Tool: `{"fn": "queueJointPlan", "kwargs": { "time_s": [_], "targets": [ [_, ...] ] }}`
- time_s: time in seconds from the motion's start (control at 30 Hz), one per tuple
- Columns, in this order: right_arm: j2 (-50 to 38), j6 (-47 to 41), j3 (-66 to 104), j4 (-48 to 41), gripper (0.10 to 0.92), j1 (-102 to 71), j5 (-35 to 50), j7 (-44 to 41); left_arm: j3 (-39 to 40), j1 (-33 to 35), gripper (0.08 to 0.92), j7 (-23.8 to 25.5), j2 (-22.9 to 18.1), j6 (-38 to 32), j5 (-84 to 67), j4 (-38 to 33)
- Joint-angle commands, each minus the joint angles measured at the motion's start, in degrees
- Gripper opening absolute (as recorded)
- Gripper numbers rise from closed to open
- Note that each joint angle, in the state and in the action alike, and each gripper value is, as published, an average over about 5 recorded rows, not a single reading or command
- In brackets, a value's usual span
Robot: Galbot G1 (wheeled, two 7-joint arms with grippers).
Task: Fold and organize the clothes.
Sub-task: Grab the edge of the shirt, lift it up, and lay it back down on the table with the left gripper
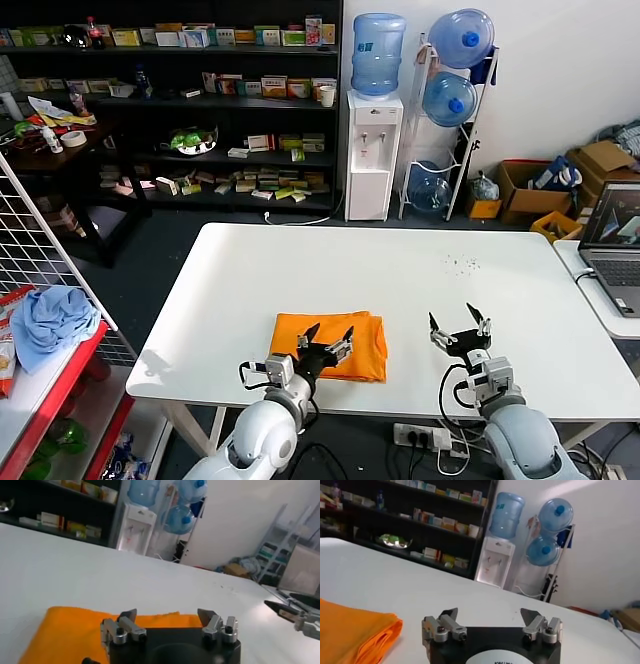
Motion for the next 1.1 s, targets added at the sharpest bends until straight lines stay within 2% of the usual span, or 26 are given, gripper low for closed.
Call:
{"fn": "queueJointPlan", "kwargs": {
  "time_s": [0.03,0.4,1.1],
  "targets": [
    [-0.66,-0.43,-0.02,-0.41,0.823,-0.23,1.42,-0.82,-11.71,4.23,0.822,5.33,10.34,5.84,-5.27,-2.2],
    [-1.77,-1.15,0.42,-0.05,0.823,-1.01,2.07,-2.33,-14.4,1.55,0.823,10.02,10.76,11.3,-7.36,4.43],
    [-1.29,-1.57,0.18,0.42,0.823,-1.02,1.68,-2.33,-11.79,-1.47,0.807,11.86,7.76,12.15,-9.3,8.58]
  ]
}}
